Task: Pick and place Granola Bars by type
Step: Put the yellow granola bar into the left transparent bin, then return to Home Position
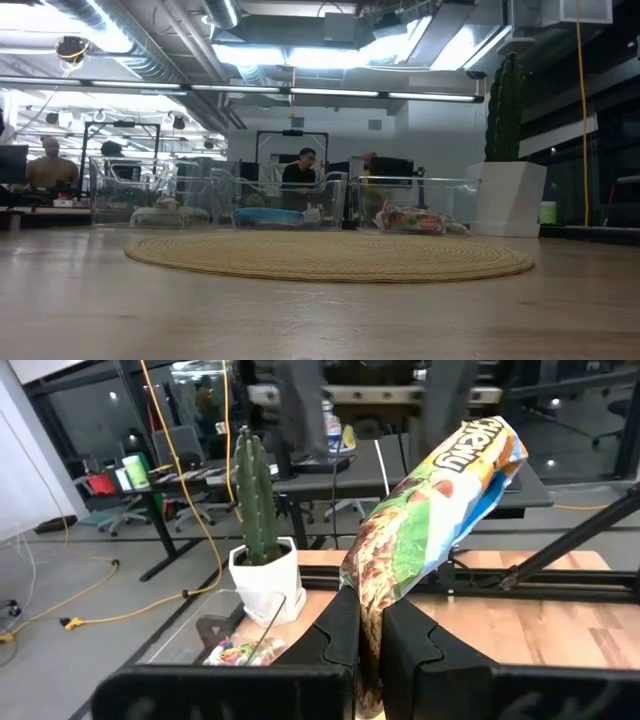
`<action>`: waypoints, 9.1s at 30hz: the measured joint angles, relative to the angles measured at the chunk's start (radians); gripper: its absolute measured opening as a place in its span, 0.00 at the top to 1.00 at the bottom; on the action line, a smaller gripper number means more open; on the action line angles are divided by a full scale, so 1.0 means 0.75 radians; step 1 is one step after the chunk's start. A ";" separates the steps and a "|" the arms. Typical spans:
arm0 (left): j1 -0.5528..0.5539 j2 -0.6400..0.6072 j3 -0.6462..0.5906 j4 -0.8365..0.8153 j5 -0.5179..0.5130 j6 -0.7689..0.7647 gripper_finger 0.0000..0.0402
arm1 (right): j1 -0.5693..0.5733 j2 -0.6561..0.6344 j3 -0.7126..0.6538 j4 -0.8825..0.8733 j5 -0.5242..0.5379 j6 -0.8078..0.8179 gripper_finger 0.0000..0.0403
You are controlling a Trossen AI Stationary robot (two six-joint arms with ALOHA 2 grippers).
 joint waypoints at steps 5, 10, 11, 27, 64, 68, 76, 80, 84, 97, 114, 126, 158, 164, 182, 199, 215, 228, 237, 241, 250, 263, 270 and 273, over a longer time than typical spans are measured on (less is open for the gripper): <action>0.029 0.000 0.001 0.001 0.030 -0.009 0.99 | 0.036 0.024 -0.001 -0.017 -0.032 0.015 0.32; 0.054 0.000 0.000 0.001 0.051 -0.011 0.99 | 0.056 0.047 -0.001 0.088 -0.013 0.022 0.32; 0.059 0.000 0.000 0.001 0.053 -0.011 0.99 | 0.059 0.052 -0.001 0.094 -0.010 0.026 0.32; 0.134 0.000 0.001 0.001 0.055 -0.014 0.99 | 0.061 0.093 -0.001 0.120 -0.045 0.051 0.32; 0.157 0.086 0.002 0.140 0.103 -0.033 0.99 | 0.076 0.095 -0.001 0.137 0.084 0.124 0.48; 0.157 0.086 0.002 0.133 0.103 -0.035 0.99 | 0.076 0.095 -0.001 0.136 0.085 0.124 0.57; 0.157 0.086 0.002 0.094 0.093 -0.049 0.98 | 0.075 0.096 -0.002 0.136 0.091 0.125 0.76; 0.157 0.086 0.002 0.091 0.111 -0.057 0.96 | 0.075 0.096 -0.002 0.136 0.088 0.125 0.84; 0.157 0.086 0.002 0.086 0.162 -0.060 0.91 | 0.076 0.096 -0.002 0.136 0.079 0.125 0.89; 0.096 -0.089 0.001 -0.318 0.214 -0.240 0.75 | 0.076 0.094 -0.002 0.124 0.079 0.125 0.92; -0.009 -0.403 0.001 -0.465 -0.040 -0.263 0.74 | -0.003 0.144 -0.001 0.194 0.074 0.120 0.91; 0.064 -0.365 0.001 -0.462 -0.059 -0.084 0.73 | -0.071 0.246 -0.002 0.399 -0.020 0.134 0.91; 0.343 0.022 0.081 -0.108 0.420 -0.003 0.50 | -0.092 0.264 -0.002 0.421 -0.024 0.155 0.89; 0.342 0.036 0.145 -0.163 0.422 0.024 0.72 | -0.093 0.265 -0.002 0.428 -0.020 0.155 0.90; 0.337 0.034 0.183 -0.177 0.432 0.058 0.96 | -0.084 0.261 0.117 0.289 -0.216 0.113 0.90; 0.343 0.033 0.420 -0.502 0.206 0.249 0.96 | -0.067 0.254 0.256 -0.182 -0.073 -0.021 0.55; 0.511 -0.140 0.642 -1.331 0.053 0.113 0.96 | -0.068 0.255 0.255 -0.373 0.002 -0.034 0.53; 0.895 -0.462 -0.044 -1.135 0.127 -0.103 0.96 | -0.069 0.255 0.255 -0.373 0.003 -0.090 0.53; 1.104 -0.458 -0.405 -0.844 0.305 -0.182 0.96 | -0.069 0.255 0.254 -0.408 0.003 -0.017 0.53; 1.154 -0.452 -0.472 -0.839 0.290 -0.241 0.95 | -0.063 0.256 0.254 -0.462 0.003 0.011 0.53; 1.209 -0.453 -0.507 -0.843 0.334 -0.275 0.78 | -0.057 0.256 0.253 -0.502 0.003 0.017 0.53; 1.210 -0.560 -0.445 -0.865 0.573 -0.347 0.53 | -0.057 0.256 0.253 -0.511 0.003 -0.020 0.53; 1.133 -0.680 -0.285 -0.830 0.826 -0.469 0.54 | -0.057 0.256 0.253 -0.618 0.003 -0.019 0.53; 1.042 -0.721 -0.257 -0.709 1.005 -0.537 0.54 | -0.057 0.256 0.244 -0.672 0.025 -0.015 0.53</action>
